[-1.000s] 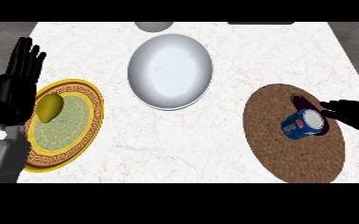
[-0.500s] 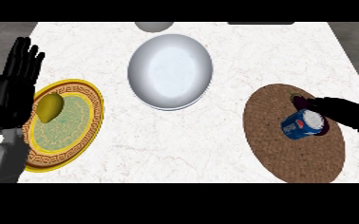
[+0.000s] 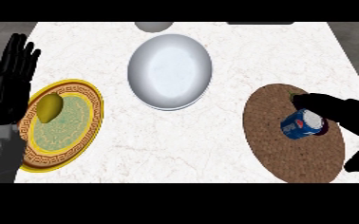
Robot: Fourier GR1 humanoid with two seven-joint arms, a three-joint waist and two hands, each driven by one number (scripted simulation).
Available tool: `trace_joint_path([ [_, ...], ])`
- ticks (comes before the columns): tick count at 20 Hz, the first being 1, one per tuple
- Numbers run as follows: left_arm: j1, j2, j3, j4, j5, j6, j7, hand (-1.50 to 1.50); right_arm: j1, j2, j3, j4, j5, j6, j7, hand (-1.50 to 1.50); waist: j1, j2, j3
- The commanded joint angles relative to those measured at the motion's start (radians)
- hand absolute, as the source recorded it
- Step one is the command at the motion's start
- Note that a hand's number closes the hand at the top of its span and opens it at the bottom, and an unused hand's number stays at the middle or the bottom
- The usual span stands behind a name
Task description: Pick the can from the placemat and place it in the bowl
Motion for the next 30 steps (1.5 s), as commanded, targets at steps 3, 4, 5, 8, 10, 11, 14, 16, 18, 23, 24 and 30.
trace_joint_path([
  [3, 0.004, -0.047, 0.000, -0.017, -0.042, 0.020, 0.006, 0.00, 0.038, 0.003, -0.028, -0.112, 0.022, 0.100, 0.025, -1.50, -0.006, -0.002, 0.000],
  [4, -0.038, -0.066, -0.026, 0.046, -0.064, 0.025, -0.018, 0.00, -0.079, 0.054, 0.041, 0.112, 0.096, -0.003, -0.027, -1.50, 0.003, 0.002, 0.000],
  [5, 0.025, -0.027, 0.013, -0.059, -0.032, 0.001, 0.039, 0.00, -0.041, 0.040, 0.008, 0.153, 0.106, -0.058, -0.089, -1.50, 0.004, 0.000, 0.000],
  [8, 0.005, -0.062, 0.006, 0.025, -0.061, -0.016, -0.037, 0.00, -0.062, 0.090, 0.039, 0.084, 0.138, 0.000, -0.002, -1.50, 0.000, 0.000, 0.000],
  [10, -0.022, -0.037, 0.050, 0.043, -0.037, -0.038, -0.013, 0.00, -0.009, 0.101, 0.015, 0.000, 0.125, 0.023, 0.008, -1.50, -0.005, -0.001, 0.000],
  [11, -0.012, -0.048, 0.031, -0.009, -0.042, -0.024, 0.029, 0.00, 0.006, 0.081, 0.009, 0.111, 0.152, -0.051, -0.070, -1.50, -0.002, 0.000, 0.000],
  [14, 0.017, -0.034, 0.059, -0.031, -0.037, -0.053, 0.013, 0.00, -0.022, 0.133, 0.021, 0.171, 0.195, -0.083, -0.040, -1.50, 0.000, 0.000, 0.000],
  [16, -0.007, -0.070, 0.033, -0.022, -0.072, -0.017, 0.011, 0.00, -0.093, 0.152, 0.029, 0.222, 0.219, -0.052, -0.025, -1.50, 0.001, 0.000, 0.000],
  [18, -0.014, -0.067, 0.051, 0.004, -0.060, -0.028, -0.001, 0.00, -0.091, 0.184, 0.043, 0.232, 0.243, -0.059, 0.013, -1.50, 0.001, 0.000, 0.000],
  [23, -0.025, -0.091, 0.032, -0.006, -0.085, -0.012, 0.015, 0.00, -0.116, 0.198, 0.036, 0.345, 0.294, -0.150, -0.029, -1.50, 0.003, 0.001, 0.000],
  [24, 0.000, -0.086, 0.045, 0.016, -0.063, -0.047, -0.005, 0.00, -0.147, 0.186, 0.034, 0.374, 0.301, -0.143, -0.045, -1.50, 0.005, 0.001, 0.000],
  [30, 0.038, -0.061, 0.089, -0.016, -0.054, -0.075, -0.013, 0.00, -0.141, 0.202, -0.013, 0.326, 0.267, -0.209, -0.139, 1.50, 0.001, -0.001, 0.000],
])
